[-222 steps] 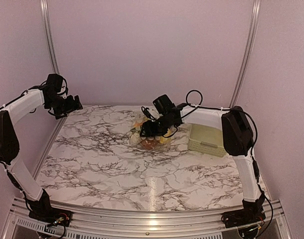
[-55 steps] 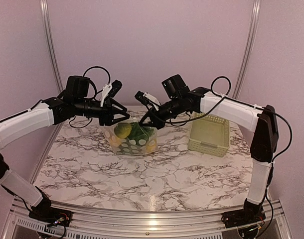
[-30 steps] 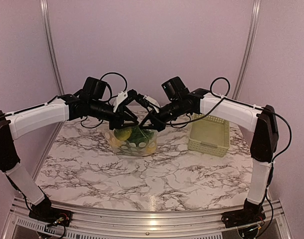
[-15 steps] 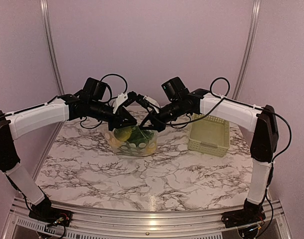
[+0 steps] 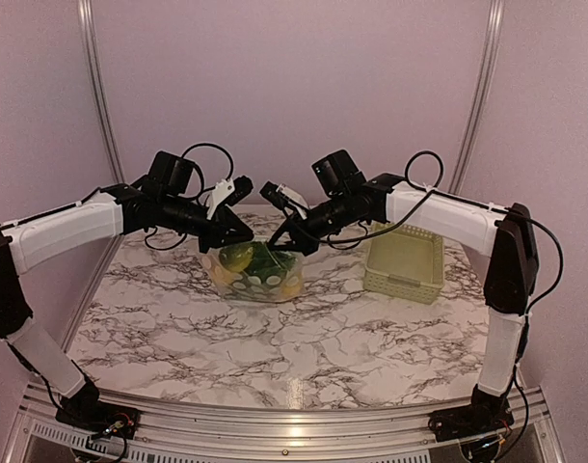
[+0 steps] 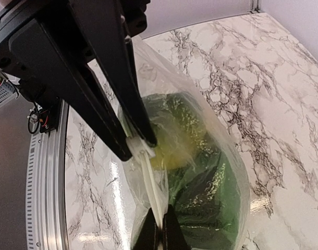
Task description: Open the zip-top bag and remove the fake food
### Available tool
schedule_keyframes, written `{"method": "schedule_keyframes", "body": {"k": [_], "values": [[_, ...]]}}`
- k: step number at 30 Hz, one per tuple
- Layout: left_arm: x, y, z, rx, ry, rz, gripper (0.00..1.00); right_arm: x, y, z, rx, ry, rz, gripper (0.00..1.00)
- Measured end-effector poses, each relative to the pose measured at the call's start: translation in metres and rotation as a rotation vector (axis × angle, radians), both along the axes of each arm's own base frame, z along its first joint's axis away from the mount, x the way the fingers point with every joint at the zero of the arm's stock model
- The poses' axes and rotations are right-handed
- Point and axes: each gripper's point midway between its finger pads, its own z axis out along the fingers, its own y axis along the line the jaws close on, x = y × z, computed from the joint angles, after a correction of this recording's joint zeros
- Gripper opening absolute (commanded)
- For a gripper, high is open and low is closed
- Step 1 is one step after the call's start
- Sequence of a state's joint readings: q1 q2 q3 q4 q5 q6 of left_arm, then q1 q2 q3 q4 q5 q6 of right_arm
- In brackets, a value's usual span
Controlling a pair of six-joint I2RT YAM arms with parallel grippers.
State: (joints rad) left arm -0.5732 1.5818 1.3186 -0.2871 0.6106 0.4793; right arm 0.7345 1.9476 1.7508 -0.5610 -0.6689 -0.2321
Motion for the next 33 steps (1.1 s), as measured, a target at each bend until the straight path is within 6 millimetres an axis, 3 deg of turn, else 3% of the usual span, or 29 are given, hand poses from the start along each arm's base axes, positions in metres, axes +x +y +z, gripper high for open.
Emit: {"method": "schedule_keyframes", "body": {"k": [18, 21, 26, 30, 33], "values": [[0.026, 0.124, -0.007, 0.01, 0.018, 0.28, 0.01, 0.029, -0.018, 0.005, 0.022, -0.019, -0.059, 0.0], [0.022, 0.128, -0.008, 0.005, 0.021, 0.284, 0.07, 0.028, -0.018, 0.007, 0.032, -0.018, -0.052, 0.0], [0.019, 0.135, -0.005, 0.002, 0.033, 0.325, 0.37, 0.025, -0.017, 0.012, 0.04, -0.013, -0.035, 0.0], [0.018, 0.14, 0.004, 0.0, 0.039, 0.377, 0.43, 0.026, -0.008, 0.026, 0.058, -0.044, -0.015, 0.0], [0.013, 0.134, 0.022, -0.018, 0.024, 0.381, 0.44, 0.015, 0.004, 0.027, 0.059, -0.064, 0.024, 0.0]]}}
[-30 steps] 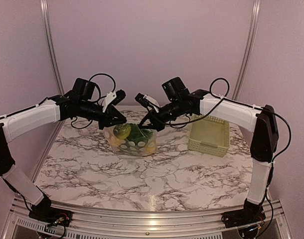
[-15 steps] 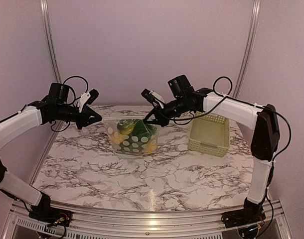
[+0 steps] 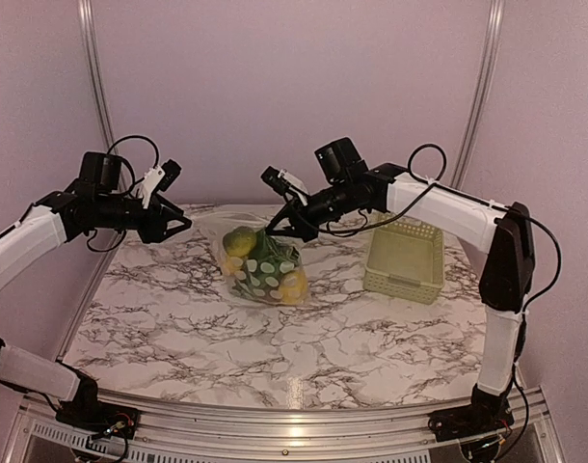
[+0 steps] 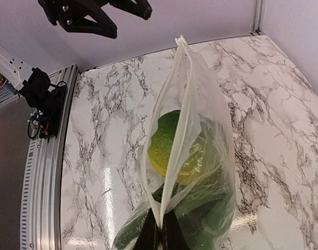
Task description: Open the zip-top bag and remove the fake food
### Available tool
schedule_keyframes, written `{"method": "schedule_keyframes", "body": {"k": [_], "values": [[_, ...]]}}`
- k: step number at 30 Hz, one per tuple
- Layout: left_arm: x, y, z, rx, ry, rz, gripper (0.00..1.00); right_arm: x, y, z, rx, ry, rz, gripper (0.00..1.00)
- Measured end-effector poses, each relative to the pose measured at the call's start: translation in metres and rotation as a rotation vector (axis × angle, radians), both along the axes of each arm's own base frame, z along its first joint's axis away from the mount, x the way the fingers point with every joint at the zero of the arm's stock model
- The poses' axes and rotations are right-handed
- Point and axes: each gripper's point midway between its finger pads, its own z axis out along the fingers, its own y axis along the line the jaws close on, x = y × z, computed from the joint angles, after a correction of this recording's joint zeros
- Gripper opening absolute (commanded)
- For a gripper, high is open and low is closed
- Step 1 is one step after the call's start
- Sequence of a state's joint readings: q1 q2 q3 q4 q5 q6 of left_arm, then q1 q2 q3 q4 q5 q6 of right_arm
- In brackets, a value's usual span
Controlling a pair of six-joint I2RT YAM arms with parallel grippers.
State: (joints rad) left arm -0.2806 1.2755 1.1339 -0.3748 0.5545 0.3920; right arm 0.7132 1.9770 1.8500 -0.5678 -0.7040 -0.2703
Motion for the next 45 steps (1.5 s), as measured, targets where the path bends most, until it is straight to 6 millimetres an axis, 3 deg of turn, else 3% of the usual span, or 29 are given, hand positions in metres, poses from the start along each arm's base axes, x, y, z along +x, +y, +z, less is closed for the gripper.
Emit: {"method": "schedule_keyframes", "body": {"k": [6, 9, 17, 25, 32, 35, 40, 43, 45], "values": [[-0.002, -0.018, 0.049, -0.009, -0.103, -0.029, 0.44, -0.032, 0.018, -0.008, -0.034, -0.023, 0.08, 0.0], [-0.002, -0.028, 0.054, 0.004, -0.125, -0.055, 0.43, -0.038, 0.022, -0.012, -0.052, -0.041, 0.097, 0.0], [0.005, -0.059, 0.018, 0.1, -0.107, -0.157, 0.45, -0.04, 0.021, -0.016, -0.076, -0.06, 0.1, 0.0], [0.0, -0.082, 0.007, 0.162, -0.151, -0.249, 0.45, -0.043, 0.019, -0.019, -0.087, -0.056, 0.104, 0.0], [-0.003, -0.091, -0.013, 0.223, -0.146, -0.305, 0.46, -0.044, 0.018, -0.019, -0.089, -0.058, 0.102, 0.0], [-0.003, -0.094, -0.02, 0.248, -0.149, -0.319, 0.37, -0.044, 0.017, -0.019, -0.091, -0.055, 0.102, 0.0], [0.0, -0.104, -0.019, 0.271, -0.173, -0.328, 0.09, -0.045, 0.015, -0.023, -0.102, -0.047, 0.099, 0.0], [0.0, -0.107, -0.017, 0.267, -0.175, -0.318, 0.0, -0.043, 0.015, -0.024, -0.108, -0.054, 0.091, 0.0], [0.0, -0.106, -0.017, 0.262, -0.169, -0.301, 0.0, -0.04, 0.015, -0.023, -0.105, -0.063, 0.081, 0.0]]}}
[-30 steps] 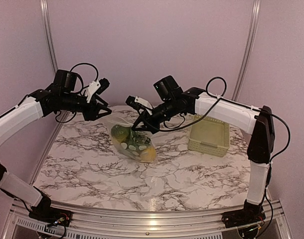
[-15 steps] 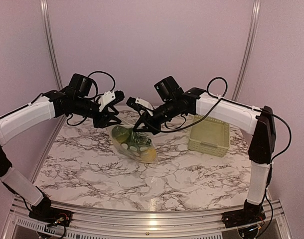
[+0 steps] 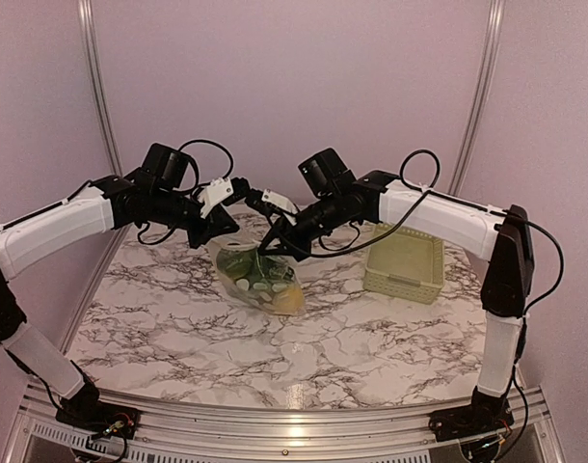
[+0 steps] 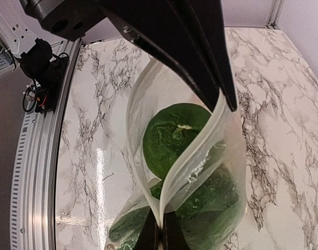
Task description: Open the zip-top bag and remove the fake food
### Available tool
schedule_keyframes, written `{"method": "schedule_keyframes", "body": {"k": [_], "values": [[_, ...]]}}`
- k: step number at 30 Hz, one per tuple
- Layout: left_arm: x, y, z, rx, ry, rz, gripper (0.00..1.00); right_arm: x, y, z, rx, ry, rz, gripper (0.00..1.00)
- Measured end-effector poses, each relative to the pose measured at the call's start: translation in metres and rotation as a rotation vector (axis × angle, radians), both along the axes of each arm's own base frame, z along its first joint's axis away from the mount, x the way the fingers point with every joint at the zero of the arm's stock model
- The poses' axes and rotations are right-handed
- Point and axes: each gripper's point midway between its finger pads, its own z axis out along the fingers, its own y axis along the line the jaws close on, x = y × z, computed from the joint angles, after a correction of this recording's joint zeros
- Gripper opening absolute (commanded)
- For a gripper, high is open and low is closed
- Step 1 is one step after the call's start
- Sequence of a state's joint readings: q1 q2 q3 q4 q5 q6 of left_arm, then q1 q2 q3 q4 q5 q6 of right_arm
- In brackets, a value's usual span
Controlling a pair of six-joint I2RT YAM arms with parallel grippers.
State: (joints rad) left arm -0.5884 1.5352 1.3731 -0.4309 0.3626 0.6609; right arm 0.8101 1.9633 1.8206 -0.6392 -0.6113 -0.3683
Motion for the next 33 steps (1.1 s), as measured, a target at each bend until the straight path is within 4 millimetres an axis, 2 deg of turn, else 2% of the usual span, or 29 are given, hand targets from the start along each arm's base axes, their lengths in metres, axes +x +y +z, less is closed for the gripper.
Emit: {"method": "schedule_keyframes", "body": {"k": [5, 9, 11, 14, 15, 18, 20, 21, 24, 27, 30, 33], "values": [[-0.007, 0.009, 0.0, -0.019, 0.026, 0.069, 0.0, 0.01, 0.004, 0.006, 0.01, -0.014, -0.033, 0.0], [-0.01, 0.019, 0.007, -0.047, 0.068, 0.163, 0.0, 0.037, 0.016, 0.022, 0.047, -0.061, -0.083, 0.0], [-0.008, 0.025, 0.01, -0.068, 0.101, 0.24, 0.0, 0.056, 0.023, 0.03, 0.075, -0.097, -0.122, 0.29], [-0.003, 0.034, 0.012, -0.102, 0.154, 0.365, 0.0, 0.077, 0.029, 0.039, 0.118, -0.127, -0.191, 0.52], [-0.002, 0.036, 0.011, -0.109, 0.173, 0.401, 0.0, 0.084, 0.029, 0.043, 0.133, -0.137, -0.216, 0.6], [0.002, 0.046, 0.006, -0.14, 0.244, 0.534, 0.0, 0.104, 0.029, 0.063, 0.214, -0.164, -0.293, 0.71], [0.005, 0.051, 0.005, -0.163, 0.267, 0.607, 0.0, 0.115, 0.023, 0.074, 0.268, -0.163, -0.339, 0.88], [0.007, 0.054, 0.005, -0.175, 0.277, 0.645, 0.0, 0.119, 0.018, 0.076, 0.284, -0.148, -0.364, 0.92], [0.012, 0.06, 0.005, -0.209, 0.306, 0.737, 0.0, 0.127, -0.009, 0.074, 0.324, -0.09, -0.434, 0.98], [0.015, 0.062, 0.007, -0.244, 0.329, 0.791, 0.0, 0.125, -0.037, 0.07, 0.36, -0.008, -0.483, 0.99], [0.016, 0.058, 0.005, -0.266, 0.359, 0.816, 0.0, 0.119, -0.054, 0.072, 0.399, 0.085, -0.499, 0.88], [0.019, 0.05, 0.004, -0.285, 0.38, 0.823, 0.0, 0.112, -0.053, 0.077, 0.423, 0.202, -0.498, 0.82]]}}
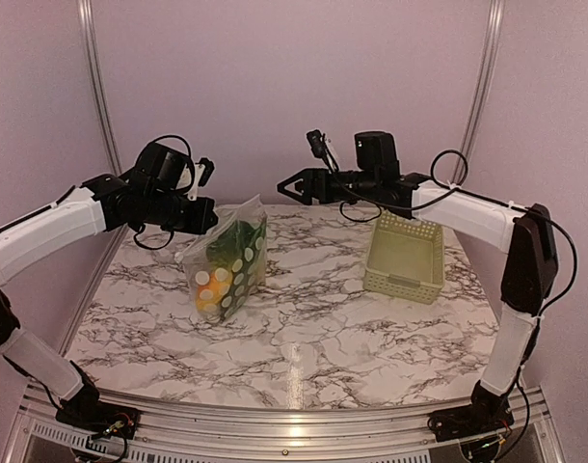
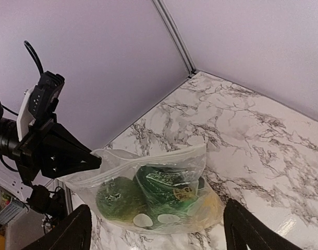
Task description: Open the zip-top bag and remove the fake food
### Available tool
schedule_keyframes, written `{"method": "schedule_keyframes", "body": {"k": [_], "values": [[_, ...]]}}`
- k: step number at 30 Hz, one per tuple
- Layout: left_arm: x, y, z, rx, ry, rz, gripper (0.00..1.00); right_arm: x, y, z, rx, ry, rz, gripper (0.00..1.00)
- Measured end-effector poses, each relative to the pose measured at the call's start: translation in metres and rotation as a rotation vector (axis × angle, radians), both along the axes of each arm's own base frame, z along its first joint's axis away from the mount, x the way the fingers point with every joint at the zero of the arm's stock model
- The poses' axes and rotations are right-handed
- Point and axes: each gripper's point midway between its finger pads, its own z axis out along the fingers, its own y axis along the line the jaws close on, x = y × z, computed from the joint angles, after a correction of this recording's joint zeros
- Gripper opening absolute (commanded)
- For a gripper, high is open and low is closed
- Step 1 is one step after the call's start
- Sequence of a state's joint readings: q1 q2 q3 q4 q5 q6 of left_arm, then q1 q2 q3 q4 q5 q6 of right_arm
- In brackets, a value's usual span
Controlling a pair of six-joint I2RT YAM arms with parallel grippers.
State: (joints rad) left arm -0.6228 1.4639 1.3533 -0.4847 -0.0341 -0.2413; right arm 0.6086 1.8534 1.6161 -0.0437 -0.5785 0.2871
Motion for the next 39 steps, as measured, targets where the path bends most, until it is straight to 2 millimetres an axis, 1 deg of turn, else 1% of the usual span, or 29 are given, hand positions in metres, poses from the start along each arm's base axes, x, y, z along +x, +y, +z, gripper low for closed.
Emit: {"method": "schedule_keyframes", "body": {"k": [3, 5, 9, 12, 14, 16, 19, 21, 28, 29, 30, 34, 39], "values": [[0.002, -0.013, -0.003, -0.016, 0.012, -0.012, 0.0, -0.01, 0.007, -0.004, 0.005, 0.099, 0.016, 0.81], [0.002, -0.024, -0.006, -0.022, 0.018, -0.028, 0.0, -0.015, 0.017, -0.006, -0.024, 0.144, 0.017, 0.8], [-0.003, -0.047, -0.01, -0.036, 0.029, -0.076, 0.0, -0.021, 0.037, 0.001, -0.058, 0.178, 0.025, 0.78], [-0.009, -0.061, -0.011, -0.05, 0.032, -0.113, 0.0, -0.023, 0.043, 0.001, -0.087, 0.217, 0.016, 0.77], [-0.013, -0.07, -0.01, -0.06, 0.031, -0.139, 0.0, -0.021, 0.042, -0.006, -0.114, 0.248, -0.004, 0.76], [-0.017, -0.075, -0.01, -0.066, 0.034, -0.156, 0.0, -0.02, 0.038, -0.016, -0.144, 0.285, -0.026, 0.75], [-0.02, -0.08, -0.011, -0.07, 0.038, -0.173, 0.0, -0.021, 0.032, -0.036, -0.198, 0.346, -0.057, 0.74], [-0.022, -0.082, -0.011, -0.072, 0.04, -0.18, 0.0, -0.023, 0.029, -0.043, -0.219, 0.372, -0.067, 0.73], [-0.023, -0.084, -0.01, -0.079, 0.036, -0.189, 0.0, -0.03, 0.026, -0.058, -0.264, 0.418, -0.081, 0.73], [-0.023, -0.084, -0.01, -0.078, 0.036, -0.19, 0.0, -0.031, 0.026, -0.06, -0.268, 0.421, -0.08, 0.71], [-0.023, -0.084, -0.01, -0.077, 0.035, -0.191, 0.0, -0.033, 0.026, -0.062, -0.276, 0.425, -0.079, 0.67], [-0.023, -0.084, -0.01, -0.071, 0.03, -0.195, 0.0, -0.042, 0.028, -0.074, -0.31, 0.445, -0.075, 0.47], [-0.021, -0.08, -0.013, -0.056, 0.021, -0.183, 0.0, -0.049, 0.02, -0.105, -0.369, 0.499, -0.091, 0.19]]}}
